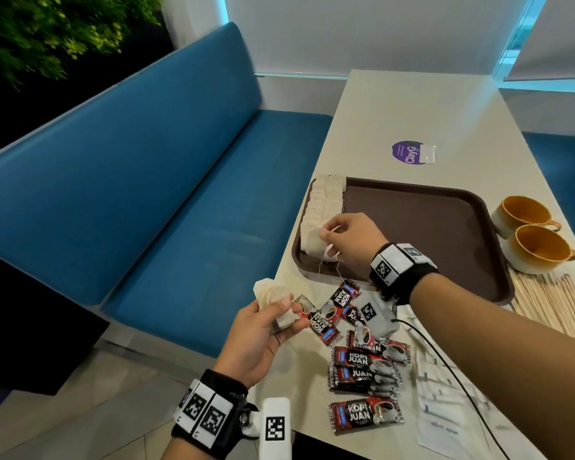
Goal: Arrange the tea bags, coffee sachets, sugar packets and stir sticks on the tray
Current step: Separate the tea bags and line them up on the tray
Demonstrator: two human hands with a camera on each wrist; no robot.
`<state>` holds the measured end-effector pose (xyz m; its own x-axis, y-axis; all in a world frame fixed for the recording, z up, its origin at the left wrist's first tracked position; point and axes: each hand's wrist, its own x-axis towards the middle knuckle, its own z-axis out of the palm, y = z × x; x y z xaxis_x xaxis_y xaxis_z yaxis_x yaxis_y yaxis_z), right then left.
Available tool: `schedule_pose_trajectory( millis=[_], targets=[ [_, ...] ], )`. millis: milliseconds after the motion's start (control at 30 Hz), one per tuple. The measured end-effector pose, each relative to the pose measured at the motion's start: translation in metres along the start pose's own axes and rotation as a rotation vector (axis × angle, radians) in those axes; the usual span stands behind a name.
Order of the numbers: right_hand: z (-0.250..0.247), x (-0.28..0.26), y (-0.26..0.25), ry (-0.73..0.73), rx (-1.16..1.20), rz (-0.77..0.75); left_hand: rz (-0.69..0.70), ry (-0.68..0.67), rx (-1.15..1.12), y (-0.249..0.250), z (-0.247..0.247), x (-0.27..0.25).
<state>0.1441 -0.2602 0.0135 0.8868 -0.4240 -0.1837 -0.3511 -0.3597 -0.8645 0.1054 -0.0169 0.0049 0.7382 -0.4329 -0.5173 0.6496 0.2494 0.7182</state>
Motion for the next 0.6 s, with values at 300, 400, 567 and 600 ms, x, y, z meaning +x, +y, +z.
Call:
schedule_pose_trajectory(
  millis=[300, 400, 567, 600],
  targets=[
    [0.019, 0.034, -0.009, -0.062, -0.409, 0.039, -0.017, -0.004, -0.007, -0.001, -0.004, 0.000],
    [0.020, 0.039, -0.009, -0.029, -0.408, 0.068, -0.017, -0.009, -0.002, -0.001, -0.004, -0.002],
    [0.021, 0.043, -0.009, 0.048, -0.379, 0.040, -0.021, -0.008, 0.002, -0.002, -0.006, -0.001],
    [0.021, 0.042, -0.009, 0.053, -0.386, 0.027, -0.022, -0.009, 0.002, -0.003, -0.006, -0.001]
  ],
)
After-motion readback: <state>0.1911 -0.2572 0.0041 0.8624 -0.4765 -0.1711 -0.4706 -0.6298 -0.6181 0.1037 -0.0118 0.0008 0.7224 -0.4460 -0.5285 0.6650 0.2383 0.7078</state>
